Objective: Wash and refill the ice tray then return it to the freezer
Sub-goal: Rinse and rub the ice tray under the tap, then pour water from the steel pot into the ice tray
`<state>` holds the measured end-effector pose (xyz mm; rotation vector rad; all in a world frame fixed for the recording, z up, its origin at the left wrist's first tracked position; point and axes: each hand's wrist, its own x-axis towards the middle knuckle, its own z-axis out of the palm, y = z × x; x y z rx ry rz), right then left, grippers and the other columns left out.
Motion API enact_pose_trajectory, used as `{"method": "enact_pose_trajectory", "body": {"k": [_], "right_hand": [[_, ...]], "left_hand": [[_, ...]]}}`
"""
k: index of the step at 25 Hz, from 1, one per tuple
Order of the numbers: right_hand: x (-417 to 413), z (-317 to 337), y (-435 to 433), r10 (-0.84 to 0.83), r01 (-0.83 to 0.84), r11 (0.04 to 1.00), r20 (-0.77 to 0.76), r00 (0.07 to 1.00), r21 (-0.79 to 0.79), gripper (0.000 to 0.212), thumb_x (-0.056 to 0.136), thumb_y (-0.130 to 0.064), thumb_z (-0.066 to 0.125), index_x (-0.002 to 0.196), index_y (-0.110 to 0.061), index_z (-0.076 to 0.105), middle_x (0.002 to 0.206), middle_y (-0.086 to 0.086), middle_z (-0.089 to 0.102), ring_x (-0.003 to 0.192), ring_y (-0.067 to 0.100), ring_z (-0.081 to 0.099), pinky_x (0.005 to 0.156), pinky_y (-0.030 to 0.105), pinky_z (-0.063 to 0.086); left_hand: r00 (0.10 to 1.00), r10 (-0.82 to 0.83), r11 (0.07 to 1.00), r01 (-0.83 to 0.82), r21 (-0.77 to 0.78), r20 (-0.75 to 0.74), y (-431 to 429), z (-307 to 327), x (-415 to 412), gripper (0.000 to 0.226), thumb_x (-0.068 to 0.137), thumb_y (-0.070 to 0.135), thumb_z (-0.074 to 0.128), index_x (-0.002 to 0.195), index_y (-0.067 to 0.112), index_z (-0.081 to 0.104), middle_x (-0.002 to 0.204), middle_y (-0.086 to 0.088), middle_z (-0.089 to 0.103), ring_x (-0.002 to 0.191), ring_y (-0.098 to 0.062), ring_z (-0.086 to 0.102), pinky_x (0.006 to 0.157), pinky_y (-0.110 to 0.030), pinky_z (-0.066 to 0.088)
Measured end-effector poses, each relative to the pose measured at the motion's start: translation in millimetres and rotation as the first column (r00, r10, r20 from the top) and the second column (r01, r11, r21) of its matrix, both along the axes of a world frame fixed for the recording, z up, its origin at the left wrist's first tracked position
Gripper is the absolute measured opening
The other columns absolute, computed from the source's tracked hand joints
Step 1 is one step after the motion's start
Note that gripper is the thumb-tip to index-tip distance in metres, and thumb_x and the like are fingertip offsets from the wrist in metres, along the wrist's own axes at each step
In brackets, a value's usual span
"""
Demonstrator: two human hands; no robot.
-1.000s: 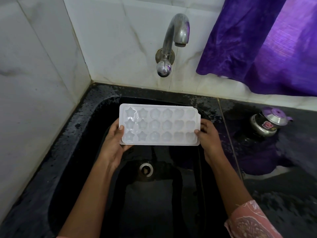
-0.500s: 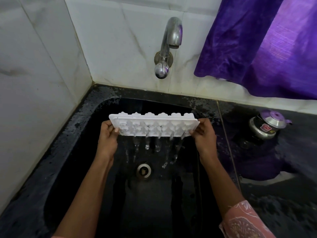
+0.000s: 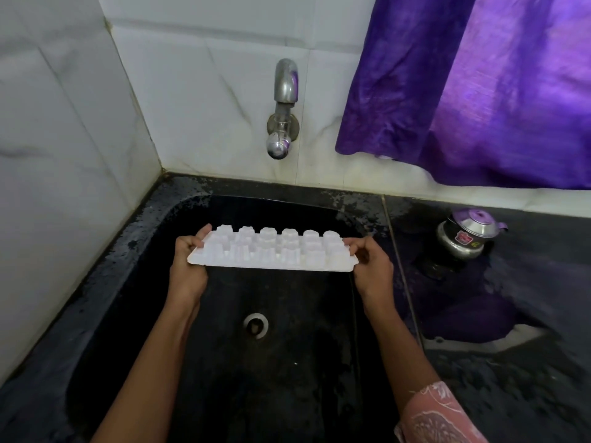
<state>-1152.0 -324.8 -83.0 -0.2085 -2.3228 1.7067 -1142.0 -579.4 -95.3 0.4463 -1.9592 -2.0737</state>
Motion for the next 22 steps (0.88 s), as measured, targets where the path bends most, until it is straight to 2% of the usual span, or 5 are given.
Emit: {"method": "enact_pose_trajectory", "body": {"k": [7, 10, 13, 17, 22], "right_hand": [[17, -1, 13, -0.029, 0.038, 0.992, 0.076, 0.997, -0.12, 0.027, 0.082, 0.006, 0.06, 0.088, -0.021, 0.059, 0.083, -0.003, 0.063, 0.078, 0.009, 0.059, 0.067, 0.013, 0.046], [25, -1, 25, -0.063, 0.076, 0.992, 0.128, 0.99, -0.099, 0.029, 0.086, 0.001, 0.057, 0.108, -0.016, 0.063, 0.091, 0.003, 0.063, 0.078, 0.011, 0.057, 0.063, 0.016, 0.044], [31, -1, 46, -0.088, 0.109, 0.988, 0.182, 0.979, -0.109, 0.032, 0.087, 0.0, 0.056, 0.115, -0.013, 0.063, 0.095, 0.003, 0.063, 0.087, 0.016, 0.059, 0.078, 0.029, 0.049], [41, -1, 88, -0.161, 0.184, 0.98, 0.246, 0.956, -0.075, 0.031, 0.088, -0.002, 0.053, 0.116, -0.012, 0.063, 0.1, 0.004, 0.065, 0.095, 0.019, 0.06, 0.088, 0.034, 0.049], [57, -6, 151, -0.268, 0.286, 0.958, 0.295, 0.917, -0.02, 0.031, 0.087, -0.002, 0.049, 0.112, -0.011, 0.065, 0.096, 0.005, 0.065, 0.09, 0.021, 0.06, 0.077, 0.03, 0.046]], "left_hand": [[0.984, 0.165, 0.96, -0.145, -0.239, 0.065, 22, 0, 16, 0.022, 0.095, 0.006, 0.046, 0.116, 0.014, 0.049, 0.112, -0.003, 0.057, 0.099, -0.017, 0.053, 0.082, -0.03, 0.04], [0.983, 0.154, 0.949, -0.121, -0.291, 0.095, 36, -5, 24, 0.033, 0.095, 0.008, 0.045, 0.127, 0.016, 0.051, 0.114, -0.001, 0.056, 0.103, -0.02, 0.054, 0.087, -0.035, 0.044], [0.983, 0.131, 0.939, -0.083, -0.334, 0.125, 56, -12, 27, 0.038, 0.095, 0.01, 0.047, 0.132, 0.018, 0.053, 0.122, -0.01, 0.057, 0.112, -0.026, 0.054, 0.101, -0.045, 0.042], [0.98, 0.072, 0.954, -0.014, -0.298, 0.186, 102, -9, 33, 0.037, 0.096, 0.012, 0.045, 0.132, 0.02, 0.053, 0.123, -0.01, 0.056, 0.114, -0.025, 0.053, 0.101, -0.04, 0.042], [0.981, 0.004, 0.98, 0.035, -0.198, 0.195, 170, -6, 44, 0.035, 0.095, 0.008, 0.048, 0.128, 0.017, 0.056, 0.123, -0.007, 0.06, 0.113, -0.024, 0.055, 0.093, -0.035, 0.044]]}}
